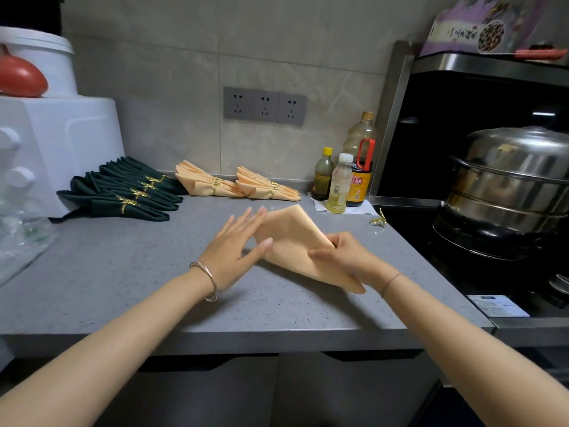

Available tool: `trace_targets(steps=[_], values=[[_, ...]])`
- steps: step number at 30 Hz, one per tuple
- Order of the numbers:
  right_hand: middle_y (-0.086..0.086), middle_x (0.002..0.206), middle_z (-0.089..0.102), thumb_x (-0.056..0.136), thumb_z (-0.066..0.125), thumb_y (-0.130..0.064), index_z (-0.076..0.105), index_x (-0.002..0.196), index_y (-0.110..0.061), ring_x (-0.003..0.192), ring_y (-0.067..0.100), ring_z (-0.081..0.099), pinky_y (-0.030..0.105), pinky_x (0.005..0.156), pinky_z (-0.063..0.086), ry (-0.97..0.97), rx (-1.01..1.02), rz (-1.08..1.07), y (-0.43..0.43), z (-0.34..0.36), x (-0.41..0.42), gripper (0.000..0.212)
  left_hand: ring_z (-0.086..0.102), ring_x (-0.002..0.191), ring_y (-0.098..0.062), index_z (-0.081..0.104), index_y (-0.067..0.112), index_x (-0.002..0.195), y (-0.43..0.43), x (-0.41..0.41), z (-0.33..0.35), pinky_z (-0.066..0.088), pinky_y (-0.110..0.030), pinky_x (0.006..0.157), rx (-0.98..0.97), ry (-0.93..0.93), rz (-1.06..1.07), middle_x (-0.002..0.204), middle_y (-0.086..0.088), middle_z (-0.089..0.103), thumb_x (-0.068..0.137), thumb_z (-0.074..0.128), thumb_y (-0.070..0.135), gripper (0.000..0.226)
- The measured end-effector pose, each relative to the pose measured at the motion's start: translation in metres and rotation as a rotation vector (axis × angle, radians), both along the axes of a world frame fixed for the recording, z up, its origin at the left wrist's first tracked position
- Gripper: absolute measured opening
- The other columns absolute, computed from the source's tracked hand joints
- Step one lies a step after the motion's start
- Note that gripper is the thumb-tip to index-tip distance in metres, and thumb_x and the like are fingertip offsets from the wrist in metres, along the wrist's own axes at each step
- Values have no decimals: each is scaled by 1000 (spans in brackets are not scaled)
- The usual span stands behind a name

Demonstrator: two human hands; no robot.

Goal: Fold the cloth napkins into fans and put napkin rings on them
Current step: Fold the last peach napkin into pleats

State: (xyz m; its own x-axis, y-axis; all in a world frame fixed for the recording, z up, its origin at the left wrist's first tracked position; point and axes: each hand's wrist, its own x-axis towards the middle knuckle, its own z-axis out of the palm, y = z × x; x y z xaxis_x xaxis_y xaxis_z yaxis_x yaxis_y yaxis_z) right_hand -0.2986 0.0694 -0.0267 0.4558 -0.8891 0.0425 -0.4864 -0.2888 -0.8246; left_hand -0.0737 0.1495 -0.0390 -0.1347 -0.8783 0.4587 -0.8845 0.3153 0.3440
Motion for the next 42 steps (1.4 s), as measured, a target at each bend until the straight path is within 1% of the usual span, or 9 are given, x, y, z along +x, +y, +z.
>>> trace_targets(steps=[5,12,17,22,25,29,38,40,42], values=[[6,80,66,86,65,-21,62,94,-10,70,16,59,23,61,47,-8,584,34,-17,9,10,14,-6,140,2,19,30,150,11,7,-3,-20,-20,110,30,-316,-140,151,19,11,76,9,83,92],[5,82,67,86,65,-23,62,97,-9,75,16,61,23,64,50,267,746,134,-24,-4,25,17,7,144,0,21,34,150,19,-5,-22,-7,-21,113,337,-382,-127,153,21,15,81,36,73,81],[1,97,63,85,67,-36,59,102,-18,89,16,59,25,76,48,443,482,97,-24,3,23,26,21,143,-11,27,37,147,15,-11,-28,13,-27,116,426,-352,-91,155,16,24,88,42,66,68],[0,99,68,90,61,-33,66,101,-20,80,9,63,25,76,55,345,-189,59,-20,-3,6,18,27,141,-13,34,38,144,11,-12,-26,22,-33,115,413,-369,-76,152,17,30,82,43,74,72],[-11,98,68,91,61,-30,71,103,-24,82,0,59,15,72,49,292,-495,149,7,-5,-7,17,30,139,-13,37,37,144,9,-12,-28,24,-32,114,405,-391,-88,151,16,34,75,34,78,80],[-11,98,66,88,59,-44,70,106,-25,82,5,58,22,70,49,476,-713,347,32,-21,-22,29,37,135,-16,40,34,142,7,-13,-28,28,-34,113,364,-431,-87,149,13,38,76,34,77,79],[-4,82,65,85,62,-27,71,90,-18,70,17,61,25,53,42,518,-910,278,24,-44,-19,13,53,115,-12,55,37,130,5,-2,-24,43,-30,95,339,-309,-124,128,14,59,85,53,59,50],[-3,85,69,89,62,-31,72,93,-18,74,17,62,31,63,49,459,-784,218,19,-42,-19,17,60,91,-11,68,31,108,0,3,-23,46,-26,76,324,-184,-79,104,11,69,86,61,50,29],[-5,84,71,87,66,-33,73,94,-21,73,9,63,30,69,51,374,-584,166,13,-38,-20,16,48,60,-9,58,18,67,-11,7,-22,35,-26,57,335,-11,-29,69,4,59,82,67,47,34]])
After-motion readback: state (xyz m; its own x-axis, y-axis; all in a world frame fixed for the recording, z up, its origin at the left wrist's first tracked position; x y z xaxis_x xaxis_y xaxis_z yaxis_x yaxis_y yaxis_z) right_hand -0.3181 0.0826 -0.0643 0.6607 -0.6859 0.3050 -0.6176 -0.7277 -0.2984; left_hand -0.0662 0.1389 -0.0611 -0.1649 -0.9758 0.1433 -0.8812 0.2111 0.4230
